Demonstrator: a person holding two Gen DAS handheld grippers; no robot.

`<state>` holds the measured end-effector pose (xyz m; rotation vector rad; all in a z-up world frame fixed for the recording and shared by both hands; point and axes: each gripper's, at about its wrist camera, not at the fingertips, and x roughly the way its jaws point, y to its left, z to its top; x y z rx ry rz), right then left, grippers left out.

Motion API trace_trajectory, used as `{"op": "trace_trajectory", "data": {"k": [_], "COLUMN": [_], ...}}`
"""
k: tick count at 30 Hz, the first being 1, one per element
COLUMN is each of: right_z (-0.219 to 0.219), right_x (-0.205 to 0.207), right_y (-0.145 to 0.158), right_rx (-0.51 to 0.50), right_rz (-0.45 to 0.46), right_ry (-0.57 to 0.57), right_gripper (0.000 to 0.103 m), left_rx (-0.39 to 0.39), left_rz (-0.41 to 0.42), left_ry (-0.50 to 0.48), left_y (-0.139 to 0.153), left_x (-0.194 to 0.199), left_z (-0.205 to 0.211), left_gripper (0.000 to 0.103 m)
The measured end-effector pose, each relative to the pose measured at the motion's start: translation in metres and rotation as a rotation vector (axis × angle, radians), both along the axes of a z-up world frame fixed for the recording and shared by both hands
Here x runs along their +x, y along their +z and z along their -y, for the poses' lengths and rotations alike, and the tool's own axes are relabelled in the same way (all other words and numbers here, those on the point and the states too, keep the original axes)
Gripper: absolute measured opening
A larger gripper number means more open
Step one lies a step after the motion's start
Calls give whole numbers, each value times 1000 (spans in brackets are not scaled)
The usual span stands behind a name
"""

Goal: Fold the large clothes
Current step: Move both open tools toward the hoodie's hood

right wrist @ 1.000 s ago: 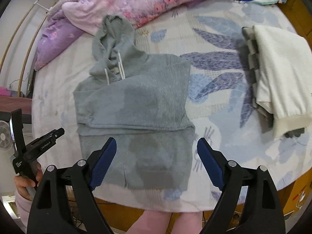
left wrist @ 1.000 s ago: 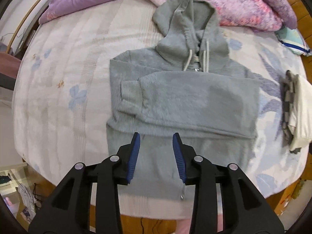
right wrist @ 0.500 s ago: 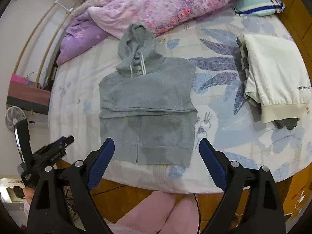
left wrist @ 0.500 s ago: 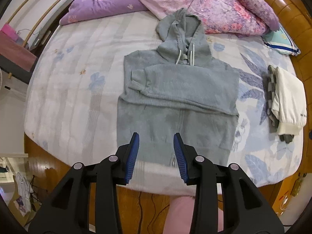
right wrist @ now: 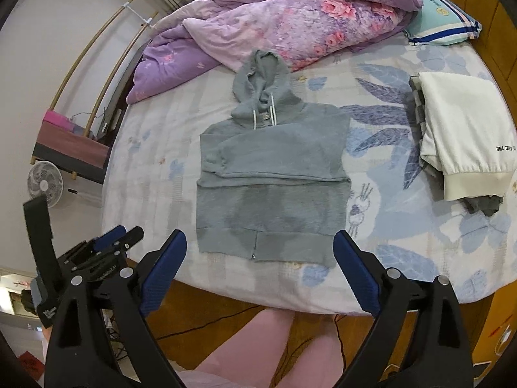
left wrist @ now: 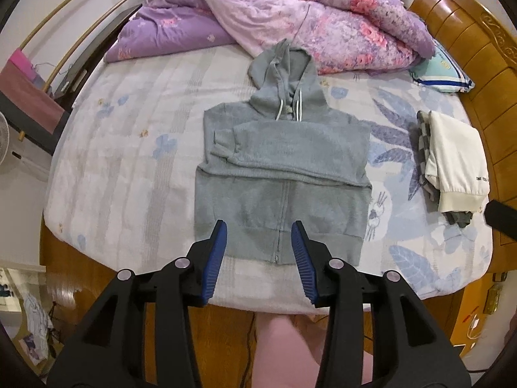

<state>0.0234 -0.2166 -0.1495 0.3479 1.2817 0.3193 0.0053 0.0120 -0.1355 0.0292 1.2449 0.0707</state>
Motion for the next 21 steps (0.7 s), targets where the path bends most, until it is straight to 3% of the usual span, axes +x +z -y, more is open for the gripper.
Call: {"op": "trace_trajectory", "data": {"k": [7,14,21], "right_z": [-41,-90,-113], "right_x": [21,55,82], "right_y": [8,13,33], "right_rx": [-3,-11,-21], "right_rz": [28,29,59], "right_ry": [-34,-147,-235], "right_gripper": [90,90,90], "left_rx": [2,-15,-57], "left_rz": [46,79,80], "left_ry": [-29,-113,-158], "left_y": [17,34,35], "left_x": [24,76,123], "left_z": [-41,-106,-148], "left_gripper": [45,50,54]}}
